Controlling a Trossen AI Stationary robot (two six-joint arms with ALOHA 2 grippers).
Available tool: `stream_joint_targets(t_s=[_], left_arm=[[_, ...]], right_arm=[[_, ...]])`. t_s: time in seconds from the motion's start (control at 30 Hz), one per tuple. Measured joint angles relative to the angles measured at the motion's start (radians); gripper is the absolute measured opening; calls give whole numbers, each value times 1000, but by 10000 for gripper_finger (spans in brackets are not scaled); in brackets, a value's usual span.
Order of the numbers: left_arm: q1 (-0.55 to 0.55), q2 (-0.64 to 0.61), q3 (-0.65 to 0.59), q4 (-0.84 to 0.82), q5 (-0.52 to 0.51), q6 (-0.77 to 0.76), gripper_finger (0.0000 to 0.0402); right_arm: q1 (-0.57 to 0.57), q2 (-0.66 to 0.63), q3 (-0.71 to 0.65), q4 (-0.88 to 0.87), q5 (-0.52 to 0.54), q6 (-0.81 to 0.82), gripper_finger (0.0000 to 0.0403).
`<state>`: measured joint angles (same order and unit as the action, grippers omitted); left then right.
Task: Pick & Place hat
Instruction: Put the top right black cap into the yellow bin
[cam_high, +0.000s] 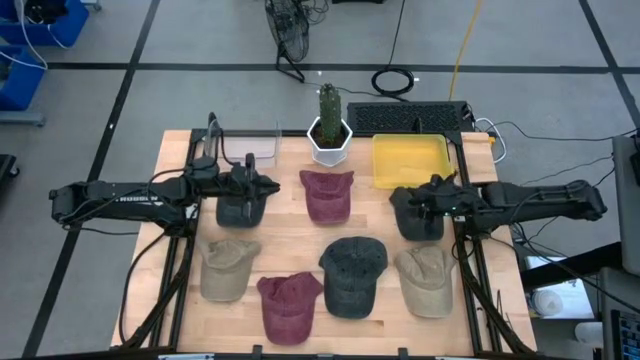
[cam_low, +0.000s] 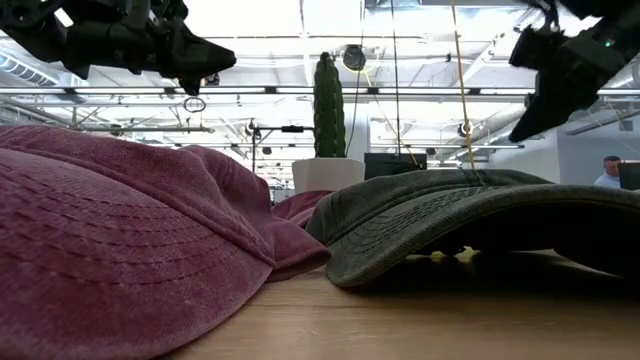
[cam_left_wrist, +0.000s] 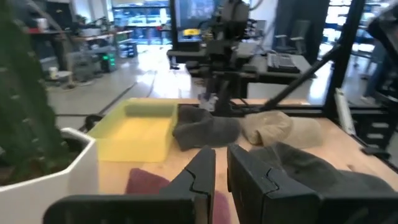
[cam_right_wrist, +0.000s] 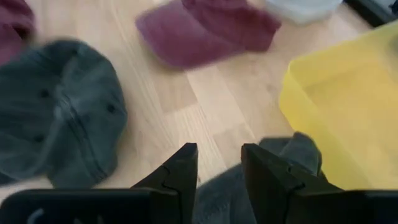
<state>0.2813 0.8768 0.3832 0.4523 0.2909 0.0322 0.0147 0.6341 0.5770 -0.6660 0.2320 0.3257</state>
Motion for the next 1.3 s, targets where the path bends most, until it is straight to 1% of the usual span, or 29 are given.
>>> stream_joint_targets(t_s=[0.07,0.17,0.3,0.37,0.47,0.63,0.7,0.8,0.97,1.1,1.3], left_arm=[[4,0,11,-19,26,25,47],[19,0,67,-88,44,50,47],[35,0,152,-268,48,54,47],[34,1,174,-330,48,101,47],[35,0,202,-312,48,173,47],[34,0,233,-218,48,164,47],[34,-1,233,-226,49,147,47],[32,0,233,-269,48,146,47],[32,0,233,-239,48,143,47],[32,0,233,-216,48,105,47],[31,0,233,-238,48,93,47]], right_arm=[[0,50,0,-1,-1,-3,131],[0,133,1,0,-31,-13,149],[-3,227,25,-15,-28,-13,165],[-16,265,49,-33,-30,-23,168],[-57,310,116,-94,-52,-40,169],[-112,351,259,-317,-53,-102,169],[-124,362,295,-413,-55,-123,169],[-141,375,301,-490,-106,-137,169],[-159,427,292,-517,-104,-162,169],[-182,490,281,-487,-104,-217,169],[-229,583,243,-441,-116,-265,169]])
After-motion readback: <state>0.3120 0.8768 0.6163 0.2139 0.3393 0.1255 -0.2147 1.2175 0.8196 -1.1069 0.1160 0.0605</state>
